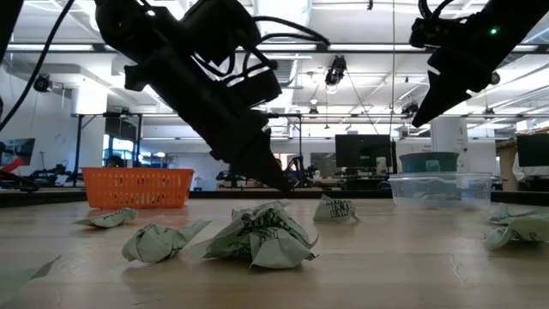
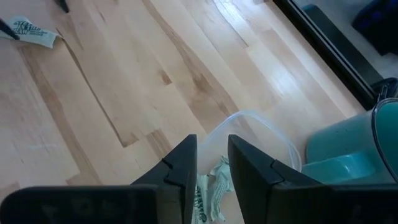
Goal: Pick and place items into bin
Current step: Put the stevia packet into the orange bin
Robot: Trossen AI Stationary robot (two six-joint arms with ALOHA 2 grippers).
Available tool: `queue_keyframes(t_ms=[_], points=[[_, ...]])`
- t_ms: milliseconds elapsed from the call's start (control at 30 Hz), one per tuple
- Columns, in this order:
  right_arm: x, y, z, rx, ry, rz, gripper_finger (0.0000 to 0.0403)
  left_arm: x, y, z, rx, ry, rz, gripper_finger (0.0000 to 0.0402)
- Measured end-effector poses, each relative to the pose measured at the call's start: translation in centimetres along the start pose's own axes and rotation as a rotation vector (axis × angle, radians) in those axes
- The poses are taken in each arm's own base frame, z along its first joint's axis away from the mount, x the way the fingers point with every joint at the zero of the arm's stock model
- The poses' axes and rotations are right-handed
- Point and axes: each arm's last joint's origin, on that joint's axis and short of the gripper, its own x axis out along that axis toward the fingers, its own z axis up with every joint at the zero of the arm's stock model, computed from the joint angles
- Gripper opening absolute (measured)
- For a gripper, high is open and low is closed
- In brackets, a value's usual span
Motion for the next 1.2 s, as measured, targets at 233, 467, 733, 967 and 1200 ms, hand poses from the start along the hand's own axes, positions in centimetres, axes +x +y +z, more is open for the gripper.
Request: queue_keyframes(t_ms=[233, 467, 733, 967, 1200], points=[[0.00, 0.03, 0.03, 0.002, -0.003, 0.002, 0.0071, 0.07, 0.39, -0.03, -0.035, 0.068, 0.012, 0.0248], [0.00, 0.05, 0.05, 0.002, -0.004, 0.004, 0.0068, 0.12, 0.19, 0.09, -0.037, 0.082, -0.039, 0.0248], [0.00, 0.07, 0.07, 0.003, -0.006, 0.005, 0.0068, 0.11, 0.10, -0.09, -0.032, 0.100, -0.078, 0.0248], [0.00, 0.07, 0.08, 0.004, -0.007, 0.006, 0.0068, 0.08, 0.16, -0.39, -0.024, 0.129, -0.073, 0.0248], [0.00, 0.08, 0.09, 0.004, -0.008, 0.006, 0.0068, 0.07, 0.18, -0.67, -0.016, 0.151, -0.077, 0.0248]])
